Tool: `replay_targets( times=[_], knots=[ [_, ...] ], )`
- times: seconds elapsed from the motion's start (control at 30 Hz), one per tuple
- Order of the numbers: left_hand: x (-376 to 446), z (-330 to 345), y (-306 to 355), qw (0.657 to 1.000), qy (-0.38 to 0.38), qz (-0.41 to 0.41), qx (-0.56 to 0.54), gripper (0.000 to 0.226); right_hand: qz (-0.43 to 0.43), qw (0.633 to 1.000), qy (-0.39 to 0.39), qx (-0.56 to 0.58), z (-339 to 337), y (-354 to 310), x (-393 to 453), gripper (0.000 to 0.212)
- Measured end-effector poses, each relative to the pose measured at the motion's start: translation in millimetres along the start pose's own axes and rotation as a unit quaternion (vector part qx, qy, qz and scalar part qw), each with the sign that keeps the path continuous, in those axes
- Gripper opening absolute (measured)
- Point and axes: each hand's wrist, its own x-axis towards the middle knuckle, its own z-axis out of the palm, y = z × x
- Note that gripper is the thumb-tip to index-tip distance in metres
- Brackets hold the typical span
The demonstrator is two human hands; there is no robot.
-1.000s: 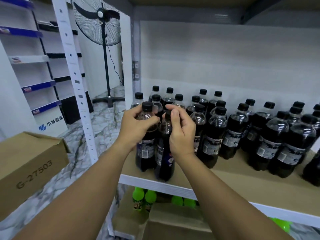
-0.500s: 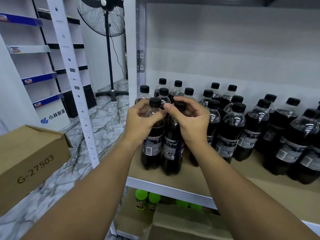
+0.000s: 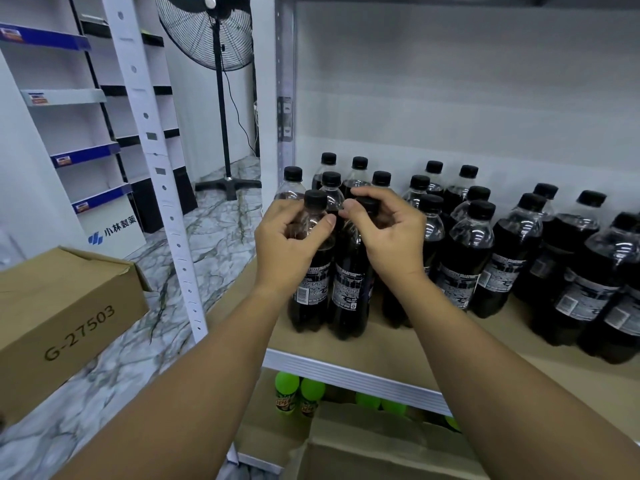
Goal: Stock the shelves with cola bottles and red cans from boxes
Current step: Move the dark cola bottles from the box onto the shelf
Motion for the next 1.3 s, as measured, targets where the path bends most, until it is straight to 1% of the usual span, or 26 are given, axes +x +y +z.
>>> replay_targets(
  times=[0.1, 0.27, 0.33, 0.43, 0.5, 0.6, 0.67, 0.73, 0.83, 0.97, 1.03, 1.07, 1.13, 1.23, 1.3],
  knots=[
    [-2.3, 2.2, 3.3, 0.999, 0.020, 0.017, 0.029, 0.017, 0.012, 1.000, -0.023, -0.004, -2.5, -5.2, -1.8, 0.018],
    [-2.1, 1.4, 0.2, 0.999, 0.022, 0.010, 0.027, 0.018, 0.016, 0.999, -0.025, -0.024, 0.1, -11.0, -7.9, 0.016],
    [-2.0, 1.4, 0.3, 0.999, 0.025, 0.014, 0.030, 0.018, 0.020, 0.999, -0.027, -0.035, 0.0, -11.4, -8.7, 0.017],
    [-2.7, 0.0, 1.5, 0.999, 0.021, 0.008, 0.030, 0.019, 0.021, 0.997, -0.029, -0.066, -1.6, -14.4, -9.9, 0.027],
    [-5.8, -1.9, 2.2, 0.999, 0.009, -0.014, 0.030, 0.028, 0.014, 0.994, -0.035, -0.103, -4.9, -20.1, -13.2, 0.035],
    [-15.8, -8.6, 8.0, 0.998, -0.011, -0.042, 0.055, 0.060, -0.010, 0.988, -0.030, -0.152, -15.1, -31.2, -24.0, 0.043],
    [-29.4, -15.3, 16.9, 0.996, -0.006, -0.035, 0.078, 0.064, -0.031, 0.982, -0.021, -0.186, -25.9, -41.2, -36.3, 0.043],
    [-53.3, -23.4, 27.3, 0.995, -0.001, -0.015, 0.097, 0.060, -0.045, 0.976, -0.017, -0.210, -40.0, -50.8, -56.4, 0.040],
    [-107.3, -34.5, 33.4, 0.992, -0.044, -0.013, 0.120, 0.048, -0.022, 0.972, -0.038, -0.229, -71.0, -56.6, -102.6, 0.034],
    [-181.7, -49.3, 20.7, 0.975, -0.160, -0.042, 0.146, 0.039, 0.036, 0.957, -0.084, -0.277, -126.4, -54.3, -178.8, 0.028],
    [-213.9, -58.3, 3.3, 0.951, -0.229, -0.077, 0.191, 0.043, 0.071, 0.938, -0.106, -0.322, -158.5, -47.1, -218.9, 0.030],
    [-229.5, -63.0, -5.0, 0.932, -0.265, -0.103, 0.224, 0.046, 0.099, 0.927, -0.113, -0.343, -174.4, -43.9, -239.4, 0.032],
    [-257.4, -70.5, -17.1, 0.881, -0.336, -0.154, 0.296, 0.058, 0.164, 0.896, -0.125, -0.393, -205.7, -35.7, -277.6, 0.037],
    [-287.9, -79.9, -27.2, 0.794, -0.427, -0.219, 0.372, 0.080, 0.262, 0.838, -0.155, -0.452, -242.5, -32.5, -321.2, 0.044],
    [-301.0, -87.3, -35.4, 0.743, -0.472, -0.252, 0.401, 0.087, 0.335, 0.775, -0.207, -0.495, -260.5, -32.5, -340.7, 0.055]
  ],
)
